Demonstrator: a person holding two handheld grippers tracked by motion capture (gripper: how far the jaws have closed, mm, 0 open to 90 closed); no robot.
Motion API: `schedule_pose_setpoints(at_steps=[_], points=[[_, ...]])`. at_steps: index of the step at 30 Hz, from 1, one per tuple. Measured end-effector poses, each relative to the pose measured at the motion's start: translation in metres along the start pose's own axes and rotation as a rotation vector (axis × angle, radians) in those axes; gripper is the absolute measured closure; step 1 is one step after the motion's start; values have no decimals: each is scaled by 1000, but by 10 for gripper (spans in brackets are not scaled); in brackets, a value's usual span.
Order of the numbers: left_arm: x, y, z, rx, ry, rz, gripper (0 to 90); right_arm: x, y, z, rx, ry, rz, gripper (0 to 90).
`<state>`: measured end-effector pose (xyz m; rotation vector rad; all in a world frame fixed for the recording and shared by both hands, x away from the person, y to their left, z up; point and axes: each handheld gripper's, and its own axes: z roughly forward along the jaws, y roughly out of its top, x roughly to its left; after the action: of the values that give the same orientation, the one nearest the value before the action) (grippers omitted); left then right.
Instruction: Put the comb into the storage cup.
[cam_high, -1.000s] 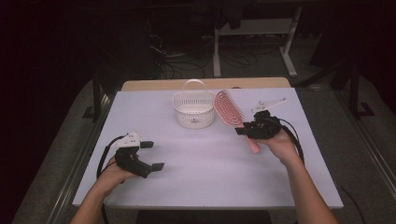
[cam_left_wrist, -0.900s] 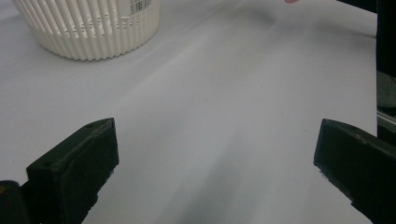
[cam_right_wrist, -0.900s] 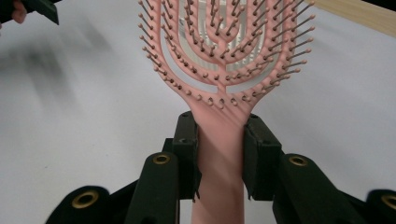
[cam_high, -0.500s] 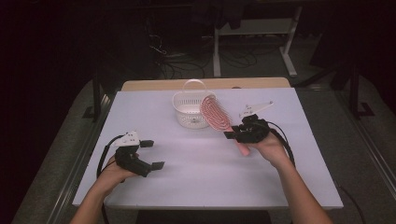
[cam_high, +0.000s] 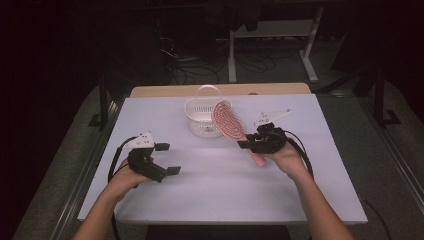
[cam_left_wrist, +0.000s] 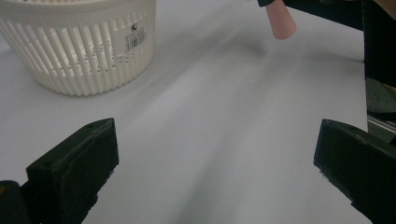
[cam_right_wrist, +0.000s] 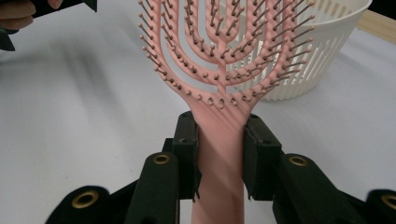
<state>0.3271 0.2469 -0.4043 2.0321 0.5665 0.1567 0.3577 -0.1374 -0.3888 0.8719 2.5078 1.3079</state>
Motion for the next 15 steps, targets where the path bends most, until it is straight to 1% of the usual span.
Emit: schedule_pose_setpoints(at_steps=[8, 15], points=[[3, 16, 7, -22, -3, 23, 0, -1, 0, -2, -13, -6, -1, 686], [5, 26, 16, -43, -13, 28, 0, -2, 0, -2, -21, -16, 4, 686]])
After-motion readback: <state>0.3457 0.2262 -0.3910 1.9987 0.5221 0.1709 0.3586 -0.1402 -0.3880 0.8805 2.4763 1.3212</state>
